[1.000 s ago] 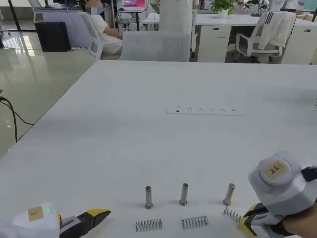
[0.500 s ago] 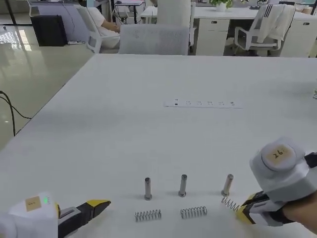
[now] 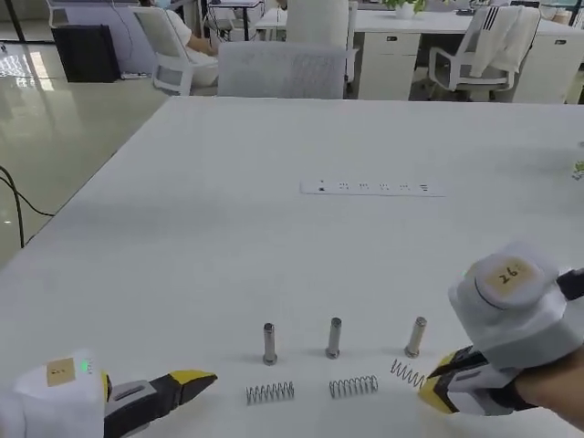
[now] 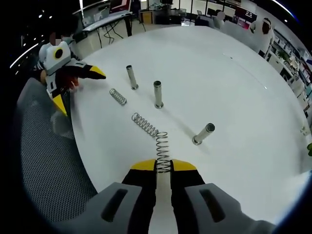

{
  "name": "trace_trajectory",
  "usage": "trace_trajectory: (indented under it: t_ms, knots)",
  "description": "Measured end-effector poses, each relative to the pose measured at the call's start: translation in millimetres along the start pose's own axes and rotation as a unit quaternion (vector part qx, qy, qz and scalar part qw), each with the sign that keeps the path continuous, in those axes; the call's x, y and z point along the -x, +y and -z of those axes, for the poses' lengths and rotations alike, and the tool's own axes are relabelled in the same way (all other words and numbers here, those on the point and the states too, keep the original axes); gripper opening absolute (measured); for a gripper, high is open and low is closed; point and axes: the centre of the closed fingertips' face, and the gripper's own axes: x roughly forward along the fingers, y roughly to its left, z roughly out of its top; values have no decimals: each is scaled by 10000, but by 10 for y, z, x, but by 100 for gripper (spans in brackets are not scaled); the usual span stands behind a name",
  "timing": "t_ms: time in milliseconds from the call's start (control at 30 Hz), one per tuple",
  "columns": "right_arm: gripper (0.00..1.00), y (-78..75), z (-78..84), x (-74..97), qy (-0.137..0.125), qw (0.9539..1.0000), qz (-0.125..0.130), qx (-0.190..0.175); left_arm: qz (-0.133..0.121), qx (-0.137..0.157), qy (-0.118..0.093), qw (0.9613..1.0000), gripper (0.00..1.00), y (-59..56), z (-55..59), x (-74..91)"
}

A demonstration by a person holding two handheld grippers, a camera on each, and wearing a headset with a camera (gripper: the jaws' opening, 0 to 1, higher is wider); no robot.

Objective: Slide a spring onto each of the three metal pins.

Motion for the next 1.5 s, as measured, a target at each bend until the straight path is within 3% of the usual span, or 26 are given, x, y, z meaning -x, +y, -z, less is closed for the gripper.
trace_trajectory:
  t_ms: [300,567,867,1167,1500]
  knots:
    - [7,145,-43,29,102,9993,-173,310,261,-60,-27,9996,63,-101,-93,-5]
    - [7,265,-154,84,144,9972,-296,674,571,-562,191,9966,58,-189,-229,-84]
    - [7,363,-237,137,203,9938,-397,1019,821,-809,320,9928,52,-265,-293,-167]
    - [7,486,-350,155,173,9899,-549,1298,952,-1037,290,9896,49,-285,-431,-235]
    - [7,605,-411,144,191,9848,-684,1585,1033,-1246,308,9863,44,-308,-472,-334]
